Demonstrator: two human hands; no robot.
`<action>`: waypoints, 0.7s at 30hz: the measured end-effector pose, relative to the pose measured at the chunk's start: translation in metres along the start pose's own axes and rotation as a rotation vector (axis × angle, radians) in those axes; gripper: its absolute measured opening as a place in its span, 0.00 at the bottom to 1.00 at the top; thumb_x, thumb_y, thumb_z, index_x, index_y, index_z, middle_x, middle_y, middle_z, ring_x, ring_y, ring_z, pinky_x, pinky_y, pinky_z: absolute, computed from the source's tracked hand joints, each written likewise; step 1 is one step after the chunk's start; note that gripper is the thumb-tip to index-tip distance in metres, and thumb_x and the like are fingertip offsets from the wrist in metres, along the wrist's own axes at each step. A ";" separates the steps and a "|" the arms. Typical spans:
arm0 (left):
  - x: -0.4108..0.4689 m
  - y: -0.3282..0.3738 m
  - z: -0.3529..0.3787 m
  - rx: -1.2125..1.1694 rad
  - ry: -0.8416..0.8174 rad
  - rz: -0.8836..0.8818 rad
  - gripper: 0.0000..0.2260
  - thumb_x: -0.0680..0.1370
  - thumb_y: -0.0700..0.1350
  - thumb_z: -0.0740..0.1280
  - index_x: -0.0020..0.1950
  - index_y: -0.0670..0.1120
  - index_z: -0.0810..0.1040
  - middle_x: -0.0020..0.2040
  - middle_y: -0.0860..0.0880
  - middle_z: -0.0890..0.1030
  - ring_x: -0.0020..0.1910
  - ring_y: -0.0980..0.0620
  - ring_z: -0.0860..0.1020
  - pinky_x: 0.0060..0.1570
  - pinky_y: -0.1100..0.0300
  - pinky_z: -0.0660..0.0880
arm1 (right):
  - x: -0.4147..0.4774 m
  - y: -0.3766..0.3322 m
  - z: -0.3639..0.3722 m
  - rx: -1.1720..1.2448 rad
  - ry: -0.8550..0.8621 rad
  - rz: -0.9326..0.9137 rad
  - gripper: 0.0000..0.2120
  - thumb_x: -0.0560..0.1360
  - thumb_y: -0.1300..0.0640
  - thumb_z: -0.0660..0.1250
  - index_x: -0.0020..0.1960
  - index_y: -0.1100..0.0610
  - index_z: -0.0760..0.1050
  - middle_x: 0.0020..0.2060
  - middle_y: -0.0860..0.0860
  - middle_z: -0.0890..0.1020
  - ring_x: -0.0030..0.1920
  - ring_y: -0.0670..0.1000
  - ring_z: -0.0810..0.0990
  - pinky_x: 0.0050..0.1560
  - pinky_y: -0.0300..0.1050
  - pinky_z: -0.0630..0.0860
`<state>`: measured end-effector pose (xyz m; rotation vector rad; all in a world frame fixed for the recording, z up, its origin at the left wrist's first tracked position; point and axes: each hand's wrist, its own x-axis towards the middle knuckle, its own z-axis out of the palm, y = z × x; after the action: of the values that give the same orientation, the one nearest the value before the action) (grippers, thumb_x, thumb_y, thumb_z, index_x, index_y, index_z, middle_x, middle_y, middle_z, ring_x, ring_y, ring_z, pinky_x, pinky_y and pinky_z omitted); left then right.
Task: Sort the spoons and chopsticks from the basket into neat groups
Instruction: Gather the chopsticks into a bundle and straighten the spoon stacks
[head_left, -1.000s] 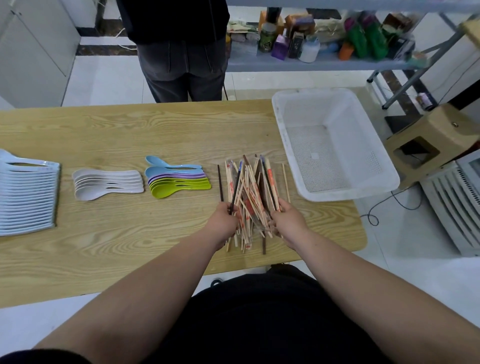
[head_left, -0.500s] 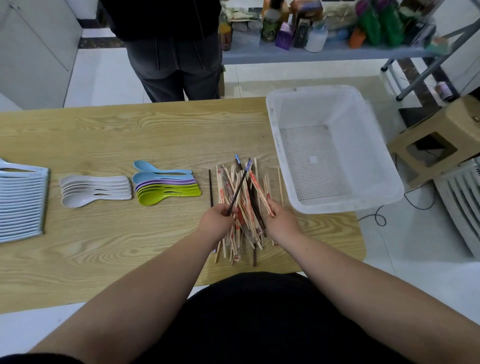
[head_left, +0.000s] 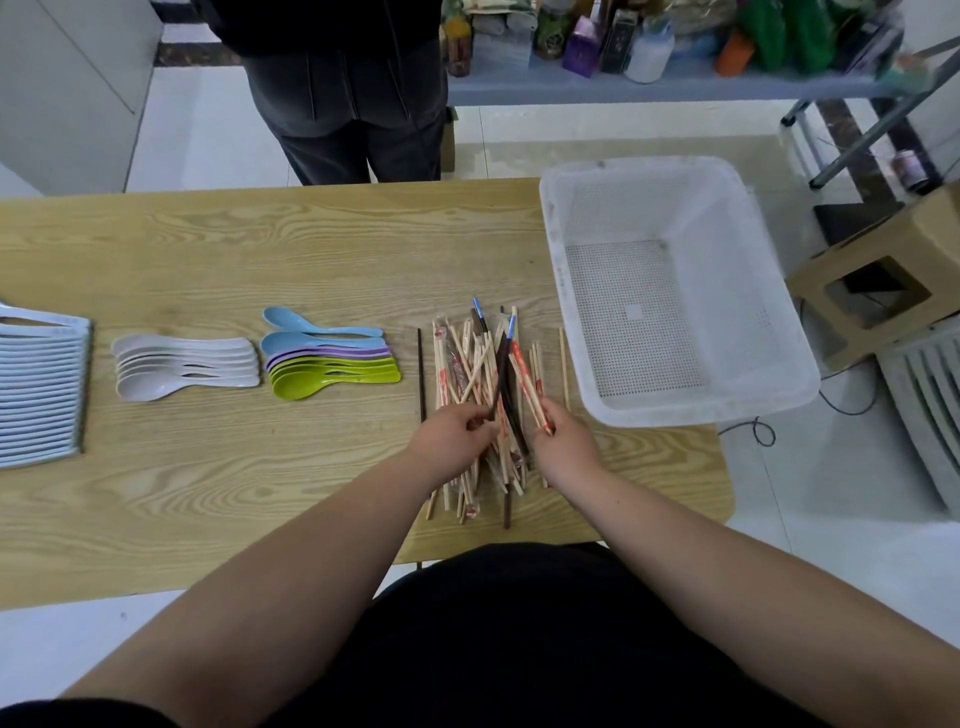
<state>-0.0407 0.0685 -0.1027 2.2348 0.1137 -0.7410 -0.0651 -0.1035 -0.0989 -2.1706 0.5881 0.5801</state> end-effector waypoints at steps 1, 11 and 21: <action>0.001 0.003 -0.001 0.035 0.005 0.027 0.13 0.81 0.53 0.64 0.64 0.53 0.80 0.50 0.56 0.80 0.43 0.56 0.79 0.39 0.64 0.71 | 0.001 0.001 0.000 0.005 0.002 0.002 0.25 0.82 0.58 0.59 0.77 0.44 0.63 0.64 0.54 0.77 0.41 0.51 0.81 0.32 0.42 0.74; 0.028 0.001 -0.018 0.314 0.178 -0.166 0.25 0.79 0.48 0.69 0.69 0.38 0.65 0.67 0.38 0.70 0.66 0.39 0.71 0.64 0.49 0.70 | 0.001 0.002 0.003 -0.032 0.017 0.015 0.27 0.82 0.59 0.59 0.79 0.44 0.59 0.59 0.52 0.75 0.41 0.52 0.82 0.30 0.41 0.76; 0.036 -0.007 -0.020 0.189 0.150 -0.271 0.13 0.77 0.47 0.70 0.55 0.39 0.77 0.48 0.42 0.82 0.51 0.41 0.81 0.43 0.56 0.72 | 0.002 0.003 0.003 -0.077 0.027 -0.145 0.25 0.82 0.59 0.58 0.78 0.46 0.62 0.65 0.56 0.74 0.47 0.48 0.76 0.49 0.41 0.72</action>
<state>-0.0034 0.0822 -0.1166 2.4853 0.4442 -0.7513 -0.0662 -0.1030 -0.1038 -2.2740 0.4238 0.5032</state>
